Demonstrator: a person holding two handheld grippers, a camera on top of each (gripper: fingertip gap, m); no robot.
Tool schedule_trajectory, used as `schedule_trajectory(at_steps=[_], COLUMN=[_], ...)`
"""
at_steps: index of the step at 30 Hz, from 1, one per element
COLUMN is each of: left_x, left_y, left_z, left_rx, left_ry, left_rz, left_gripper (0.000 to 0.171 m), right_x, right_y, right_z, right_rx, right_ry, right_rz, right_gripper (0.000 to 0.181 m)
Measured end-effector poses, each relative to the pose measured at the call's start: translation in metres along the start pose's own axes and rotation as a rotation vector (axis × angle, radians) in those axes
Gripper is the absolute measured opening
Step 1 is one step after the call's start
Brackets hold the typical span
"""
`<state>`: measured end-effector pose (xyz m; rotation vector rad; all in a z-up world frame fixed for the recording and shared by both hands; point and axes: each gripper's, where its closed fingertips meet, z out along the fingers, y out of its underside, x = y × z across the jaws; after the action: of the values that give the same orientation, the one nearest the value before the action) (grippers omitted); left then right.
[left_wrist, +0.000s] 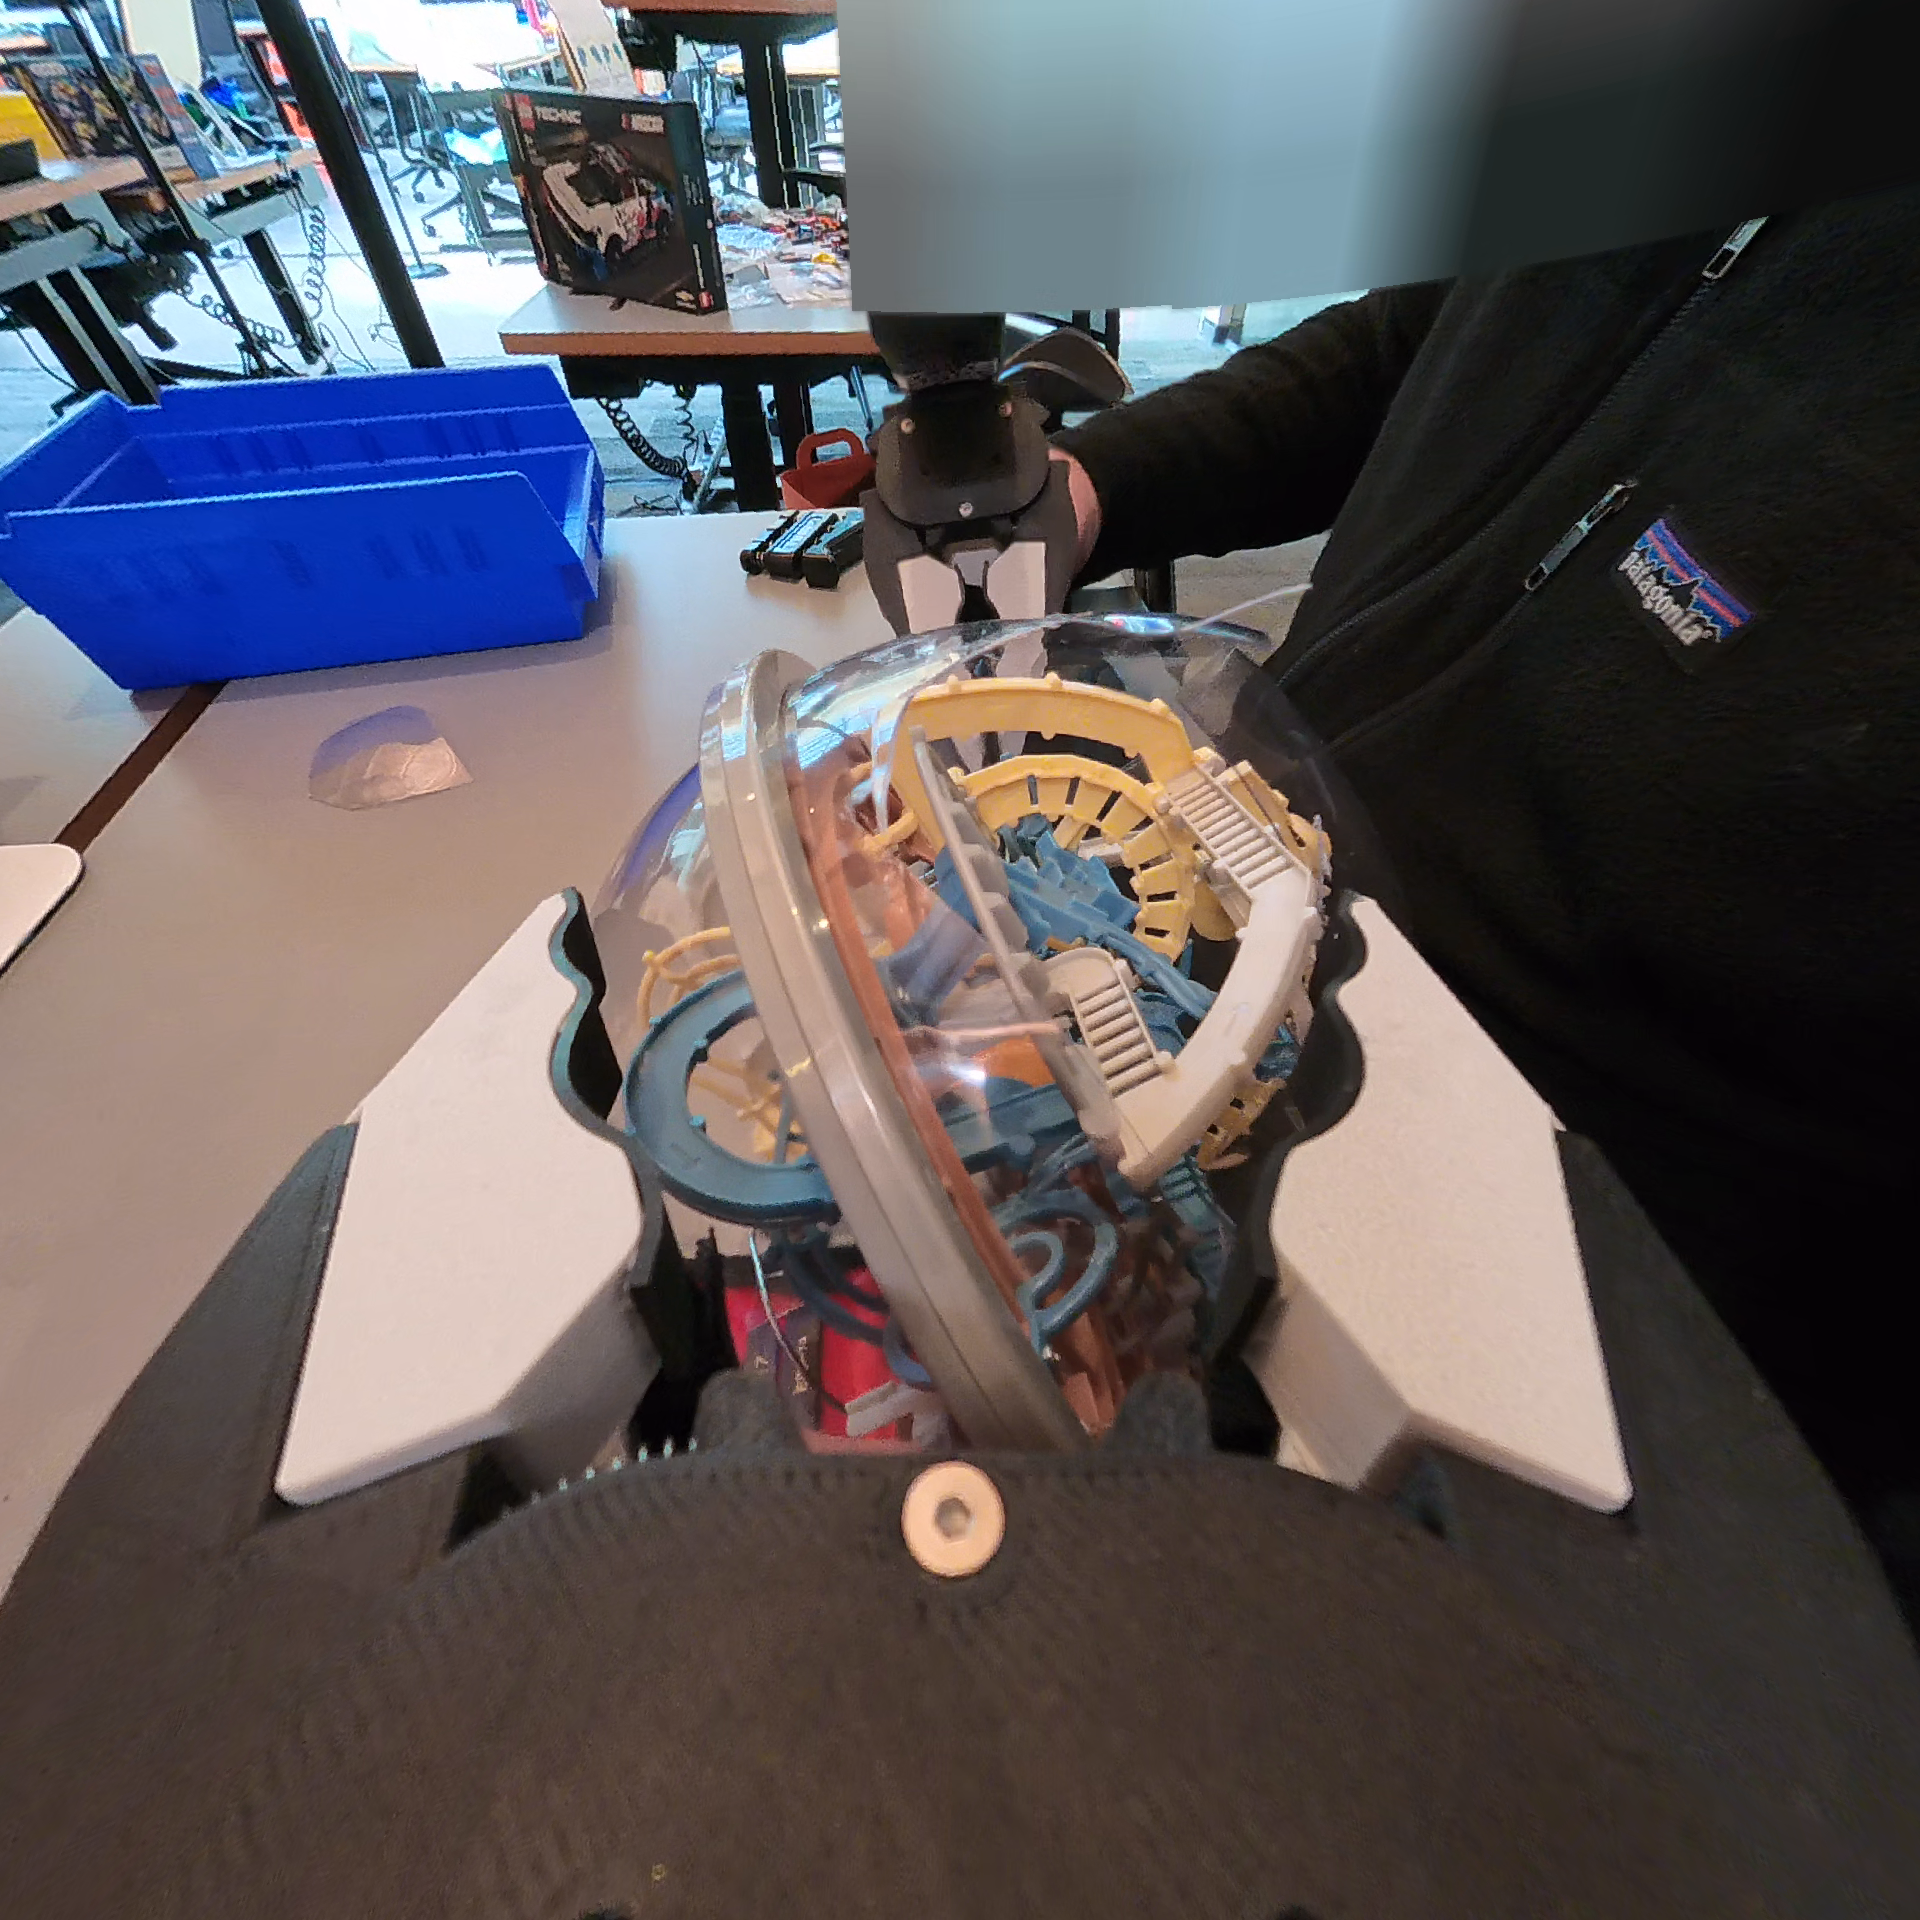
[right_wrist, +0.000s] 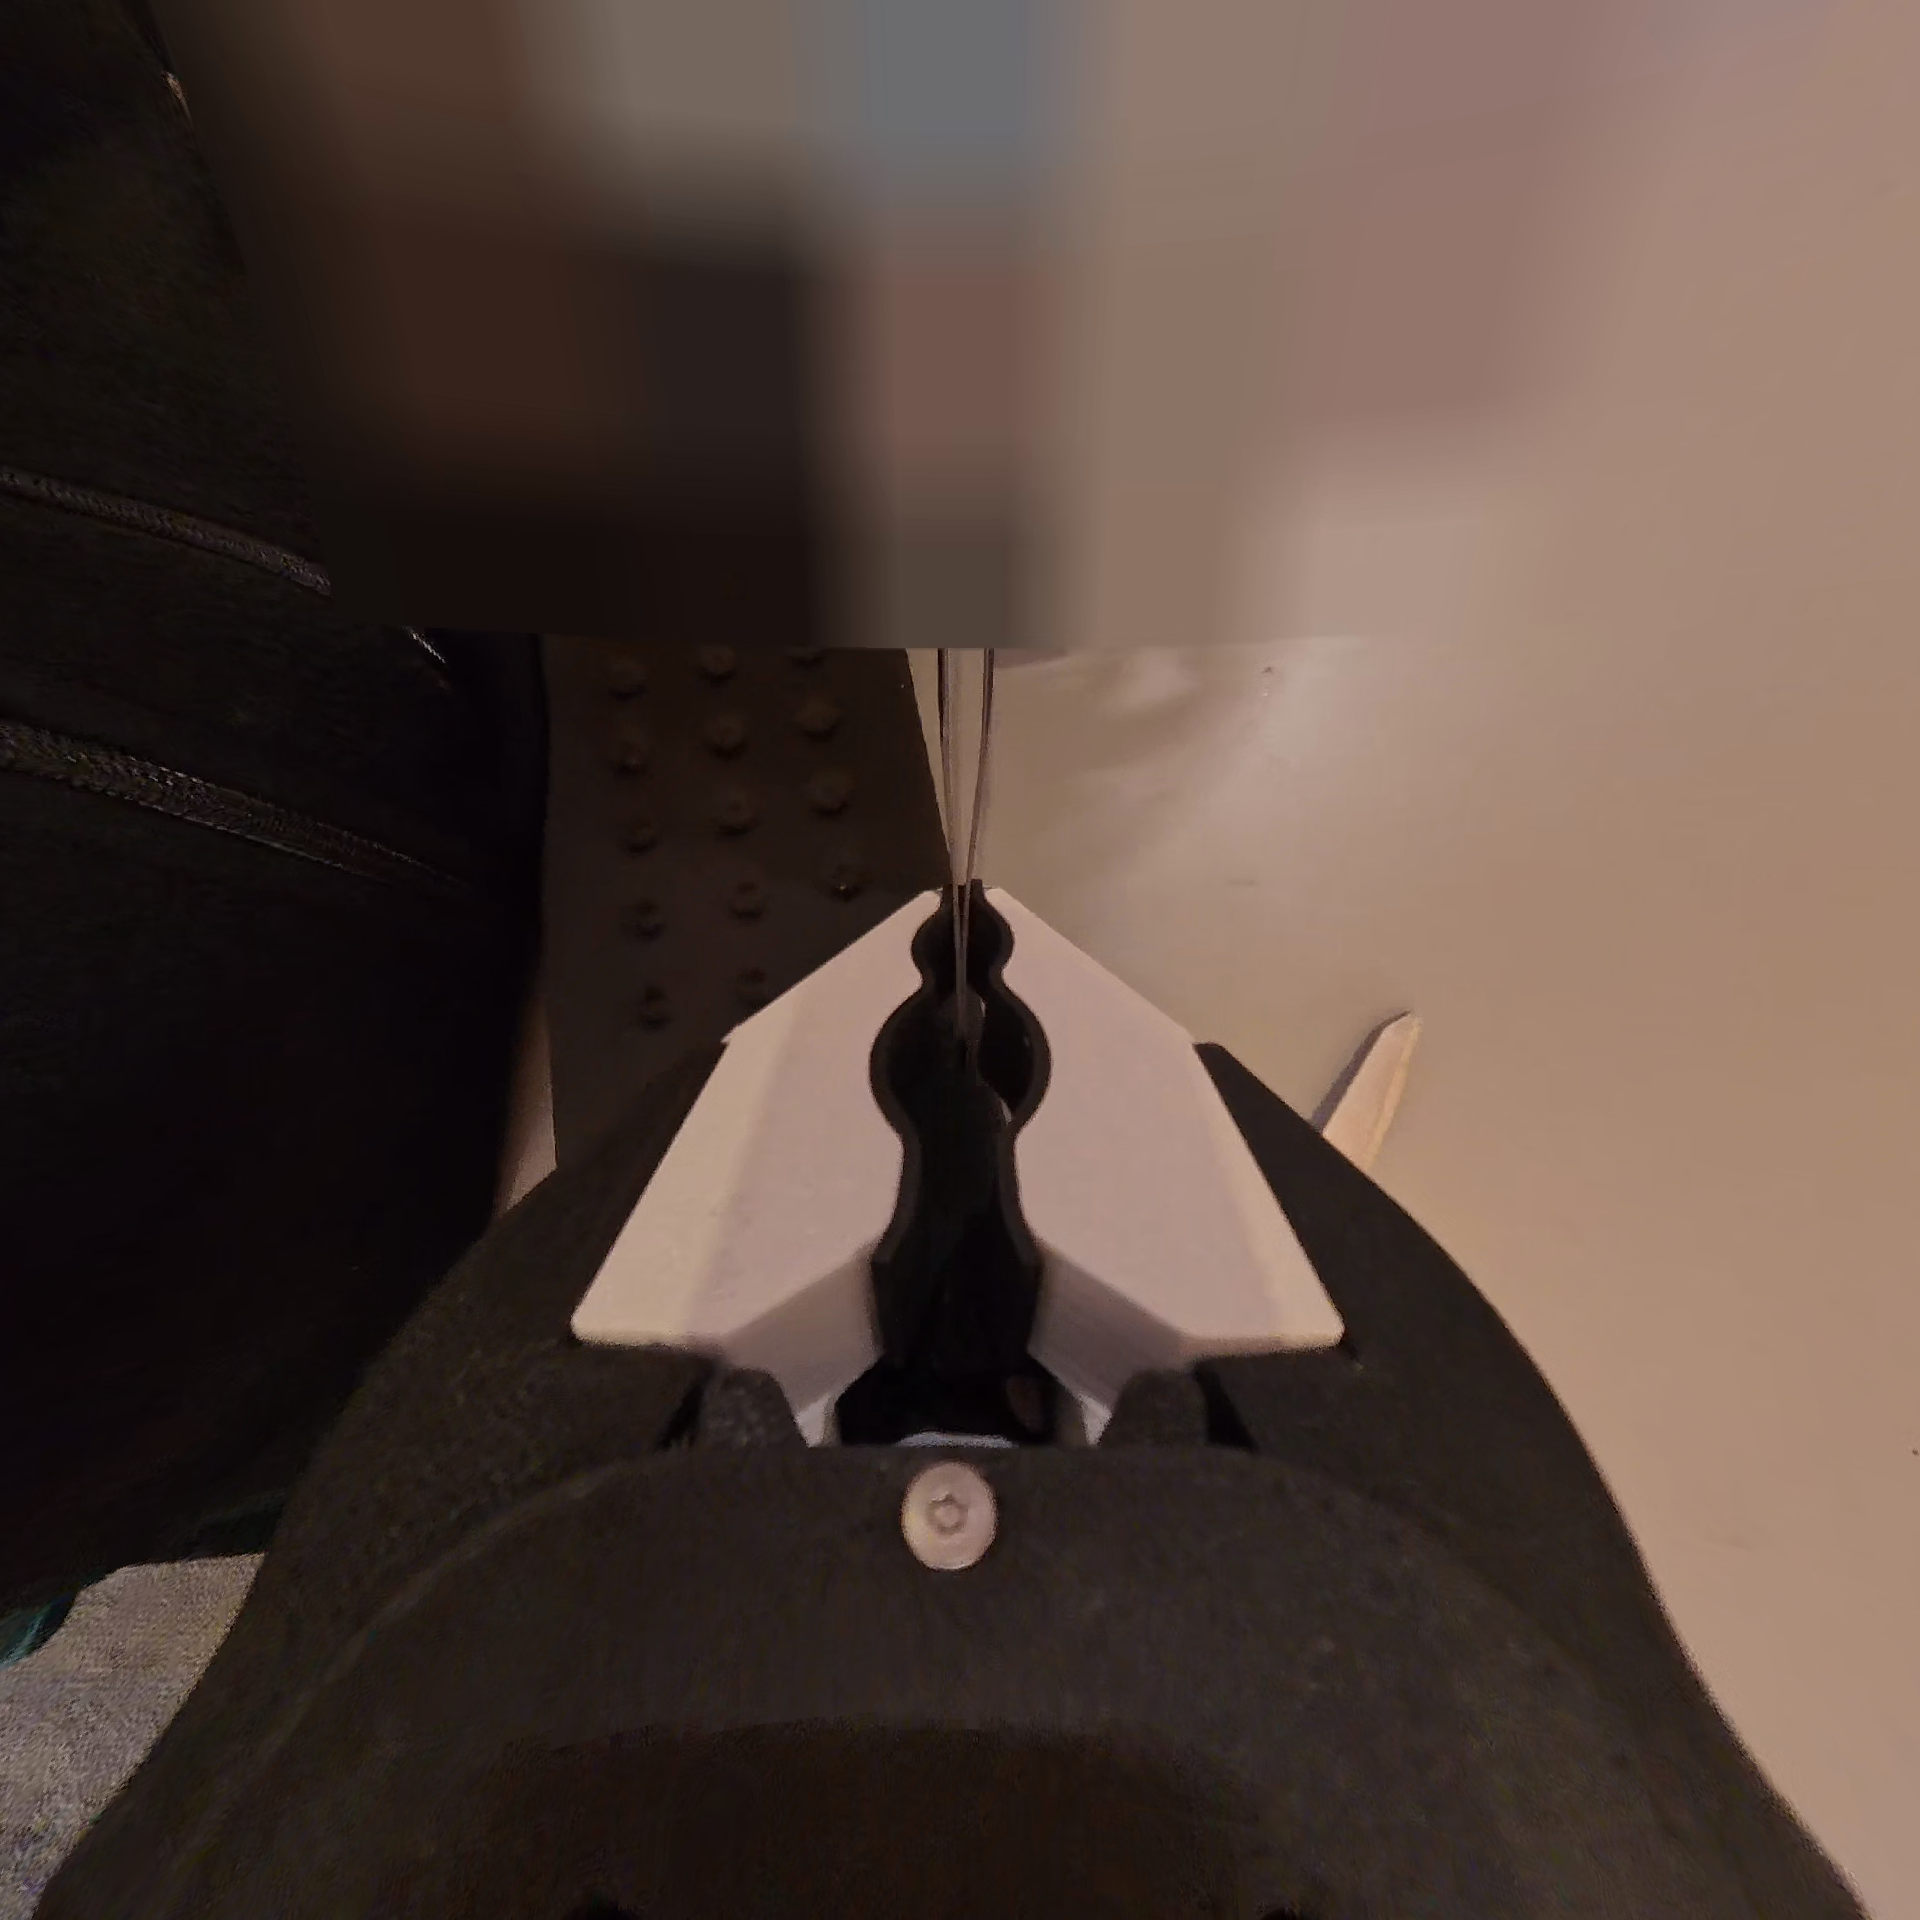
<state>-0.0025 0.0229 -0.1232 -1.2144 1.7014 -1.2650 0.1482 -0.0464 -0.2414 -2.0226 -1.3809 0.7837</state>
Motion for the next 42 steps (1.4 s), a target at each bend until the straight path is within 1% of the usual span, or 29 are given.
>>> schedule_trajectory(at_steps=[6, 10, 14, 18, 24, 26, 28, 30, 33, 38, 42], left_x=[0.0, 0.001, 0.002, 0.006, 0.01, 0.009, 0.007, 0.004, -0.005, -0.01, -0.016], left_y=[0.001, 0.0, 0.001, 0.0, -0.001, -0.001, 0.0, 0.001, 0.002, 0.001, 0.002], left_z=[-0.003, -0.003, -0.005, -0.003, -0.002, -0.003, -0.002, -0.002, -0.006, -0.005, -0.007], left_rx=[0.012, 0.015, 0.026, 0.007, -0.005, 0.002, -0.014, -0.019, 0.018, 0.04, 0.056], left_ry=[-0.015, -0.006, -0.011, -0.024, -0.037, -0.027, -0.017, -0.004, 0.012, 0.025, 0.028], left_rz=[-0.005, 0.001, 0.004, 0.029, 0.052, 0.043, 0.036, 0.019, -0.032, -0.062, -0.095], left_gripper=[0.13, 0.13, 0.13, 0.13, 0.131, 0.131, 0.131, 0.132, 0.131, 0.13, 0.129], right_x=[-0.002, -0.006, -0.01, -0.013, -0.016, -0.015, -0.01, -0.004, 0.003, 0.009, 0.014], right_y=[-0.005, -0.002, -0.006, -0.004, -0.004, -0.004, -0.005, -0.007, -0.018, -0.017, -0.018], right_z=[0.003, 0.008, 0.007, 0.008, 0.009, 0.008, 0.005, 0.002, -0.004, 0.0, 0.003], right_rx=[0.049, 0.016, 0.027, -0.001, 0.0, 0.007, -0.002, -0.004, 0.028, 0.012, 0.033], right_ry=[0.001, 0.011, 0.036, 0.072, 0.113, 0.119, 0.121, 0.102, 0.053, -0.018, -0.068], right_rz=[0.016, 0.011, 0.03, 0.033, 0.061, 0.056, 0.002, -0.058, -0.11, -0.144, -0.15], right_gripper=[0.0, 0.0, 0.0, 0.0, 0.0, 0.0, 0.0, 0.0, 0.0, 0.0, 0.0])
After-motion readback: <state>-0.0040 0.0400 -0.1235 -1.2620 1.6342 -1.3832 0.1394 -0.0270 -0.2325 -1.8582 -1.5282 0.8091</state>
